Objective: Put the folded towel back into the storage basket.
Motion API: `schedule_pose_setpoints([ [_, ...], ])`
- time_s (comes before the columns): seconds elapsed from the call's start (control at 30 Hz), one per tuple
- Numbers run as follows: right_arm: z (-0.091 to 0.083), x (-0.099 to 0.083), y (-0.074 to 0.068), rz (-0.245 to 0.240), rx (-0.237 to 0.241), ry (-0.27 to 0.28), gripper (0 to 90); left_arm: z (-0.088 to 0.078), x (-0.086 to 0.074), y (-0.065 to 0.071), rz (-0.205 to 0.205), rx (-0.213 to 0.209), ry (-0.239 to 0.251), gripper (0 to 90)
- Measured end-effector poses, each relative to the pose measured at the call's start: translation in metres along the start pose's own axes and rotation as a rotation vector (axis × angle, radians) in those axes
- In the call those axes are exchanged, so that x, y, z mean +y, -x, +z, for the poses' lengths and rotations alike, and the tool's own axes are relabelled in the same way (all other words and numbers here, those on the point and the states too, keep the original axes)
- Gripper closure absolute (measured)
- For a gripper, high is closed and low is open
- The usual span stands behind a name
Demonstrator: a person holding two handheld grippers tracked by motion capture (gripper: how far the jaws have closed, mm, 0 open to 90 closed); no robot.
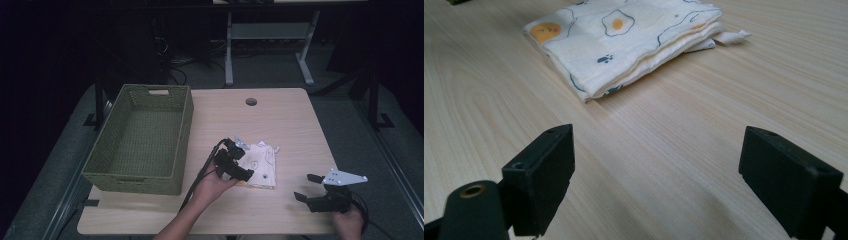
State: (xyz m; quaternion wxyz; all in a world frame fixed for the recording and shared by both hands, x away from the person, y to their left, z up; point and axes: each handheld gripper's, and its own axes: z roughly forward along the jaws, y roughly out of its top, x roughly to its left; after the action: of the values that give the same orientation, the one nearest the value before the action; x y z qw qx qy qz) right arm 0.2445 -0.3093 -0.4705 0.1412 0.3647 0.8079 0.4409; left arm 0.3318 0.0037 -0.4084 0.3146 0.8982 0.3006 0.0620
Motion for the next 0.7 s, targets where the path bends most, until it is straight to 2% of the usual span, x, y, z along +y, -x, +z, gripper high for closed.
schedule_pose_setpoints([
  [0.1, 0.0, 0.0, 0.0, 0.003, -0.002, 0.0, 14.2, 0.009, 0.011, 0.002, 0.026, 0.018, -0.031, 26.9],
  [0.23, -0.001, 0.0, 0.0, -0.004, -0.007, 0.005, 14.2, 0.022, 0.022, 0.0, 0.032, 0.033, -0.067, 27.1],
  [0.33, -0.001, 0.0, -0.001, -0.008, -0.01, -0.002, 14.2, 0.029, 0.026, 0.0, 0.05, 0.049, -0.089, 27.1],
  [0.43, -0.001, 0.0, -0.001, -0.008, -0.01, -0.006, 14.2, 0.038, 0.029, -0.003, 0.052, 0.048, -0.113, 27.5],
  [0.57, -0.001, 0.0, -0.001, -0.013, -0.008, -0.005, 14.2, 0.047, 0.031, -0.007, 0.013, 0.012, -0.131, 30.4],
  [0.7, -0.002, 0.0, -0.002, -0.014, -0.009, -0.01, 14.2, 0.057, 0.031, -0.007, 0.012, 0.034, -0.162, 32.4],
])
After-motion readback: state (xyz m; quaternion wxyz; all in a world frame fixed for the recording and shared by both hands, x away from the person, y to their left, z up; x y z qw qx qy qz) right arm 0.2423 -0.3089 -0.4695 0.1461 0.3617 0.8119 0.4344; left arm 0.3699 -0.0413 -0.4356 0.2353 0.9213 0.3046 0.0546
